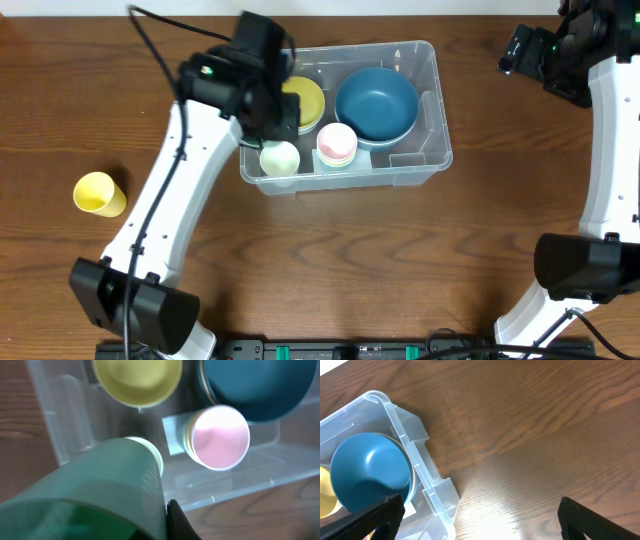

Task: Pack container
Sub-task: 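Carry the green cup into the bin's front left and release it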

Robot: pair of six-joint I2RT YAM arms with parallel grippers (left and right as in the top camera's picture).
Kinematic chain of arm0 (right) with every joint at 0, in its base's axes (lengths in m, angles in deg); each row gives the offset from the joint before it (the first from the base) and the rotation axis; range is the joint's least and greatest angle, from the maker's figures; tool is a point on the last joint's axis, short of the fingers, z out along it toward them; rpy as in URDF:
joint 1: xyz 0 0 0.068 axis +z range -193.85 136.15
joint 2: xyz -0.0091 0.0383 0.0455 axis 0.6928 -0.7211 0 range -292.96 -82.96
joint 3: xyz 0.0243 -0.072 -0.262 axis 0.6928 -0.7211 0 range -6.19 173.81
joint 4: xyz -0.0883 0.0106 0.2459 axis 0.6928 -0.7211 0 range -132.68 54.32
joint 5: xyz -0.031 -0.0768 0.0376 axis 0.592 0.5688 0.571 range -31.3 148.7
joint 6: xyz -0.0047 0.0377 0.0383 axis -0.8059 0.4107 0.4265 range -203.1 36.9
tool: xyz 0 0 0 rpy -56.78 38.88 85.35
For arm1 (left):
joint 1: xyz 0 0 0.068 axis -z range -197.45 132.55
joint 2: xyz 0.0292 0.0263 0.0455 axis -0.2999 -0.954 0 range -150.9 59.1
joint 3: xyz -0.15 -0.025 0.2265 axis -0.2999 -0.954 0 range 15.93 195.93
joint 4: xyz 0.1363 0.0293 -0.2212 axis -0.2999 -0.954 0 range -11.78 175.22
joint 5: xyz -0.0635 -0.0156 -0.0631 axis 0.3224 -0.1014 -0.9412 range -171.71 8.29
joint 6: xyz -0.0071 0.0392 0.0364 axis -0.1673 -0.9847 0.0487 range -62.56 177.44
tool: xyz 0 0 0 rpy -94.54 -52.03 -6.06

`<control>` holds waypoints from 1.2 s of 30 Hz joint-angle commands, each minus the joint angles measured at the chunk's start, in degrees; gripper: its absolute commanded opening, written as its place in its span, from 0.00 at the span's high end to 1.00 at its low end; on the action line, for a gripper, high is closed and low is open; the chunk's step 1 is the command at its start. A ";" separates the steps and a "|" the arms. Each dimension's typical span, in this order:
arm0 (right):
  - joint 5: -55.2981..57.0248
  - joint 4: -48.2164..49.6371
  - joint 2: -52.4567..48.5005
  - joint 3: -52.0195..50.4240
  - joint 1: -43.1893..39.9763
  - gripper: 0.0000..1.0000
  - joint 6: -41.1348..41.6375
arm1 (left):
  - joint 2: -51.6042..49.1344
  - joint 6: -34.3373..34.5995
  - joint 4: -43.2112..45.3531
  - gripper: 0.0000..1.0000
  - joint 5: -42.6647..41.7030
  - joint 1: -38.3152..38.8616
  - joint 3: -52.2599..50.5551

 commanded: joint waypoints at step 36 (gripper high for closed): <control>-0.02 -0.04 1.33 0.07 -0.02 0.01 0.68 | 8.55 0.13 2.14 0.34 0.74 -3.85 -5.70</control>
